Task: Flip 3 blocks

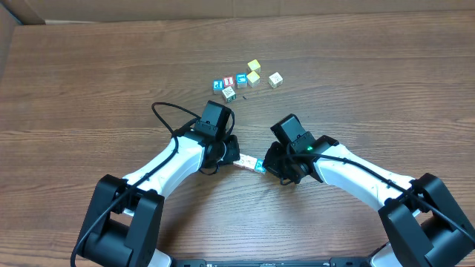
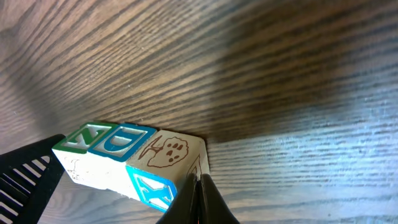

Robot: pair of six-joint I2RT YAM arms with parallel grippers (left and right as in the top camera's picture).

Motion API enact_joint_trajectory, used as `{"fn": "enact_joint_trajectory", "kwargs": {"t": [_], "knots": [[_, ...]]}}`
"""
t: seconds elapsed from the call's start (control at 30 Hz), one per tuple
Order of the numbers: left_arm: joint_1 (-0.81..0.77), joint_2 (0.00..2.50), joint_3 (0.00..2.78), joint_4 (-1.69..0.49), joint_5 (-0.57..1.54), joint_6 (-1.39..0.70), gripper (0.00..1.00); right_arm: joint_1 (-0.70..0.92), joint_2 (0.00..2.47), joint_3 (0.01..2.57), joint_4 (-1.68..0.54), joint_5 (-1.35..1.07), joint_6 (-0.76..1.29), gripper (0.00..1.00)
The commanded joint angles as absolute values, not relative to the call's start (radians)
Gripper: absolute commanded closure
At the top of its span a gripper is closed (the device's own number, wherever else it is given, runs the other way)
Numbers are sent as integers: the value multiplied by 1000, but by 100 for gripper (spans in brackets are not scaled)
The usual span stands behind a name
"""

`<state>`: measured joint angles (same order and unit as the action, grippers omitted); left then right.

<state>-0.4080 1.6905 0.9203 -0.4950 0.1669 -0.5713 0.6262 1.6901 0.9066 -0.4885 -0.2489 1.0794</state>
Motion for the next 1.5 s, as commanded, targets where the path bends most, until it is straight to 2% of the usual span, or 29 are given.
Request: {"fn": "enact_joint_trajectory", "kwargs": {"t": [0.0,0.37,0.53,0.73,1.17,1.47], "knots": [[-413,1697,913,-480,198,-584,96,656,1697,902,-472,-286,1177,96],[-413,1697,912,-456,146,-582,96,724,1697,902,-445,-286,1438,95],[-413,1697,912,-453,145,-582,96,743,1697,902,-427,-286,1504,92],[-413,1698,912,-440,121,-580,96,776,1697,902,-420,-284,1599,84],[-413,1700,912,-441,112,-580,96,792,1697,902,-405,-280,1631,84],[-413,1700,912,-440,111,-580,96,829,1697,902,-398,-244,1730,83]]}}
